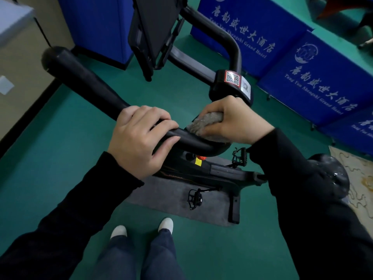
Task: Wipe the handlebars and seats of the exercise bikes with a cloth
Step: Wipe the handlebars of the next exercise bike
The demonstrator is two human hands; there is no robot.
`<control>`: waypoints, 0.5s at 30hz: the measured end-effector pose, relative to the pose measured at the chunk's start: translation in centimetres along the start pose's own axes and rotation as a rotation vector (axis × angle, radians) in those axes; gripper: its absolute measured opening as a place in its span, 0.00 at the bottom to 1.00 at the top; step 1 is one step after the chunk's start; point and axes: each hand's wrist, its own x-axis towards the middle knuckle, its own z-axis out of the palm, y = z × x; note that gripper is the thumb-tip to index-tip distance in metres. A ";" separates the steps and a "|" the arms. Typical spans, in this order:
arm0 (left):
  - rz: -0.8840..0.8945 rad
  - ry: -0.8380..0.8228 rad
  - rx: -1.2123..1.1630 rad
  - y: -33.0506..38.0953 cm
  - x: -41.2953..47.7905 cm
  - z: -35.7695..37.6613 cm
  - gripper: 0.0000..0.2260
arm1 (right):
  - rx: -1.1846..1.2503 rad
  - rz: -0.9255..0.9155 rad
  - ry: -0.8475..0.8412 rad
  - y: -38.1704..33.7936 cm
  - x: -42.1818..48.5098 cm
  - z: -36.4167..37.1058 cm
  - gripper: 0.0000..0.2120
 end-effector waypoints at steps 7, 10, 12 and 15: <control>-0.028 -0.009 -0.018 0.2 0.0 -0.2 0.10 | 0.096 -0.089 -0.327 1.0 1.9 -1.7 0.09; -0.041 -0.005 -0.021 0.4 0.1 -0.2 0.09 | -0.020 -0.135 -0.435 1.4 2.8 -3.0 0.07; -0.054 -0.009 -0.020 0.4 0.1 -0.3 0.09 | -0.004 -0.167 -0.427 1.2 3.3 -2.3 0.06; -0.065 -0.016 -0.021 0.6 0.0 -0.3 0.09 | 0.111 -0.196 -0.414 1.1 3.4 -0.5 0.06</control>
